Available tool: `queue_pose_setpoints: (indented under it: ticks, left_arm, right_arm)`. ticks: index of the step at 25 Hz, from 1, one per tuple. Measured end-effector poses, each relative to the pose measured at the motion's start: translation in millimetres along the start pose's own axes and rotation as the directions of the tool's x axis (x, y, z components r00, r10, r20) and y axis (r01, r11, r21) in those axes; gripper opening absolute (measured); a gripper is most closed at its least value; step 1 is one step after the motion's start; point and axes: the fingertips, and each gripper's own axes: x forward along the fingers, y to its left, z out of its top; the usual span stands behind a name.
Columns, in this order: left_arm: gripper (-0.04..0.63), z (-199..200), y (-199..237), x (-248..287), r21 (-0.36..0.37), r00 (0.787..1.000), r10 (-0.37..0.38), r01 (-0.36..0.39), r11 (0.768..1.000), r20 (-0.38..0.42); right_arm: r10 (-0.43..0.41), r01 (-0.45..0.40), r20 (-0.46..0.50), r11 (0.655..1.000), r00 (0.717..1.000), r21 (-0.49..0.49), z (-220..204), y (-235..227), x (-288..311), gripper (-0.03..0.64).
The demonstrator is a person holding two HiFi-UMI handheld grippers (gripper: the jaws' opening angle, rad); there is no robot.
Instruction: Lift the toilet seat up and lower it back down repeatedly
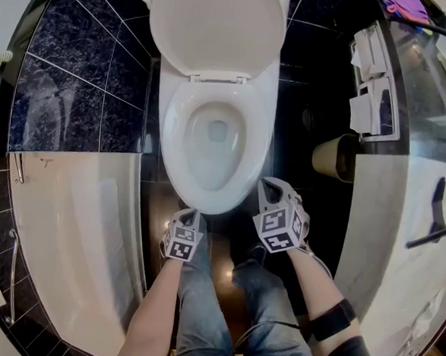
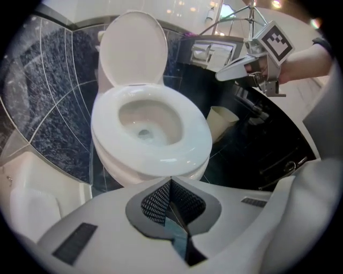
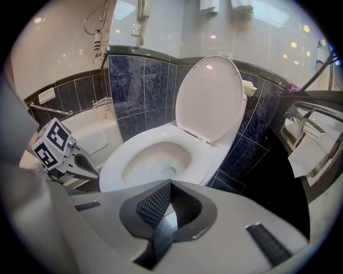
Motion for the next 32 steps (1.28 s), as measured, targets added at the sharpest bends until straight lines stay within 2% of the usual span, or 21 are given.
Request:
queue_pose_setpoints:
  ticks: [5, 8, 14, 17, 21, 28, 32]
  left_arm:
    - [0.000, 21.4, 6.0, -18.1, -0.001, 0.999, 0.019, -0.019, 1.000, 0.042]
    - [0.000, 43.1, 8.7, -42.8, -0.017, 0.995, 0.039, -0.038, 0.999, 0.095]
    - [0.000, 126.3, -4.6, -159.4, -0.014, 0.977, 0.071, -0.070, 0.997, 0.199]
    - [0.000, 175.5, -12.0, -224.8, -0.008, 0.957, 0.094, -0.095, 0.995, 0.273]
    - [0.000, 244.9, -10.4, -306.6, -0.011, 0.912, 0.126, -0.132, 0.991, 0.390]
    - [0.000, 288.5, -19.1, -430.4, -0.025, 0.847, 0.175, -0.188, 0.982, 0.503]
    - [0.000, 298.7, -26.3, -478.1, -0.021, 0.826, 0.173, -0.191, 0.981, 0.537]
  right_arm:
    - [0.001, -0.001, 0.002, 1.000, 1.000, 0.007, 8.1, 2.2, -8.6, 0.020]
    - [0.000, -0.001, 0.009, 1.000, 1.000, 0.018, 22.5, 1.6, -25.5, 0.020]
    - [0.019, -0.024, 0.068, 0.997, 0.997, 0.080, 86.5, -3.3, -103.0, 0.021]
    - [0.015, -0.029, 0.121, 0.994, 0.992, 0.107, 130.7, -7.6, -148.1, 0.021]
    - [-0.007, -0.022, 0.222, 0.992, 0.975, 0.126, 198.7, -23.0, -201.9, 0.021]
    - [-0.004, -0.051, 0.318, 0.985, 0.948, 0.164, 249.5, -28.3, -304.3, 0.021]
    - [-0.037, -0.031, 0.344, 0.981, 0.938, 0.190, 250.2, -36.1, -344.7, 0.021]
